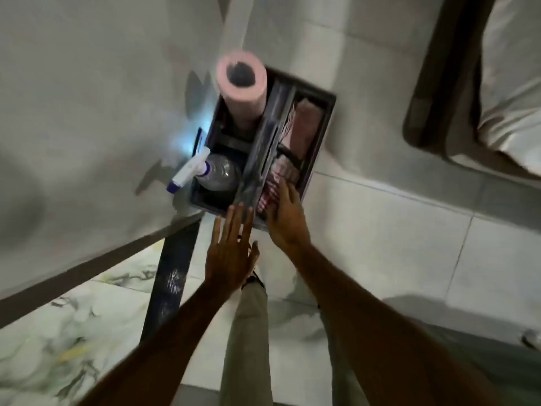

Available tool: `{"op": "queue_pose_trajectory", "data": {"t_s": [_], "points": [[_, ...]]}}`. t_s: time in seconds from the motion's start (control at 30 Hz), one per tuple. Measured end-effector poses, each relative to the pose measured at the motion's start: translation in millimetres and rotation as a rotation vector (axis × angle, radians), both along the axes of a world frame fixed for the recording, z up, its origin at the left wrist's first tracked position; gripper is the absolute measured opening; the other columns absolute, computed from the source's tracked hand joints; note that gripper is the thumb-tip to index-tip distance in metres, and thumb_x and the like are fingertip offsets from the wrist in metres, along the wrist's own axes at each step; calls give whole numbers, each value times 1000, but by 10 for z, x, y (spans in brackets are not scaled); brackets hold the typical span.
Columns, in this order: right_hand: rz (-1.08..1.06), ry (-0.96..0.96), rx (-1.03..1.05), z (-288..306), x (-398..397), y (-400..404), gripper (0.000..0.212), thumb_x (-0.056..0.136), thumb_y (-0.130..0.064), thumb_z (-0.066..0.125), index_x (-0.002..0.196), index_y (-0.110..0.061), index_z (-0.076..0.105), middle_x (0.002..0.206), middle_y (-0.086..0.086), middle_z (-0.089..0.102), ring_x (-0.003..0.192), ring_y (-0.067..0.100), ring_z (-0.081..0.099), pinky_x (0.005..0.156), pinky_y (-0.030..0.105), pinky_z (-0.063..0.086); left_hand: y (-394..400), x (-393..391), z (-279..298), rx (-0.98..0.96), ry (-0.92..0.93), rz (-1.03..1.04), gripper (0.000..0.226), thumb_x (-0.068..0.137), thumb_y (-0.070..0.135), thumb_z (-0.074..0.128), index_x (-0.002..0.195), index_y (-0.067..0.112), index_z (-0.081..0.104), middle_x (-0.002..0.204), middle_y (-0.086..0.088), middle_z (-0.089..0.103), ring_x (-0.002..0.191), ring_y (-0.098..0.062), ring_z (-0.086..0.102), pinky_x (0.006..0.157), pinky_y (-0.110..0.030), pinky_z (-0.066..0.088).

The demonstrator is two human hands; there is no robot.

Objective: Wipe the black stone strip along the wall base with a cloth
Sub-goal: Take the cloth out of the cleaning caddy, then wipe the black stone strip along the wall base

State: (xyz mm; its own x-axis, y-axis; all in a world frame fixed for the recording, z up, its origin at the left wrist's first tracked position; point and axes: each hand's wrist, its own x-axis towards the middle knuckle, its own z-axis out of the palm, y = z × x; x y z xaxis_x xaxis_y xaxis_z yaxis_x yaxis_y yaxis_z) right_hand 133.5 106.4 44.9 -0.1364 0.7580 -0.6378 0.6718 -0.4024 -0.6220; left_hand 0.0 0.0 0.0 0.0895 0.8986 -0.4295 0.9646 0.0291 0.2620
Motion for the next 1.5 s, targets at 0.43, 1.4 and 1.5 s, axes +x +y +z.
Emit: {"op": "queue_pose_trajectory", "data": {"t_s": [0.43, 1.4, 1.5], "points": [[154, -514, 11, -1591, -320, 160, 108, 94, -17, 82, 172, -22, 8, 181, 17, 3, 164, 44, 20, 114, 60, 52, -94, -50, -1016, 204, 125, -26, 80, 108, 44, 52, 172, 12, 18, 181, -17, 19, 167, -35, 12, 135, -49, -11], [520, 191, 260, 1016, -396, -1444, 49, 108, -16, 62, 156, -9, 51, 158, 18, 49, 143, 32, 55, 118, 52, 56, -2135, 498, 891, 158, 45, 857, 72, 108, 44, 44, 166, 3, 35, 174, -29, 31, 162, -45, 29, 131, -66, 29], [668, 185, 238, 965, -641, -1942, 45, 109, -14, 62, 153, -9, 54, 154, 17, 54, 142, 31, 55, 121, 47, 52, -2730, 516, 846, 77, 35, 964, 73, 109, 48, 35, 167, 3, 34, 173, -29, 31, 162, -45, 29, 131, -67, 29]]}}
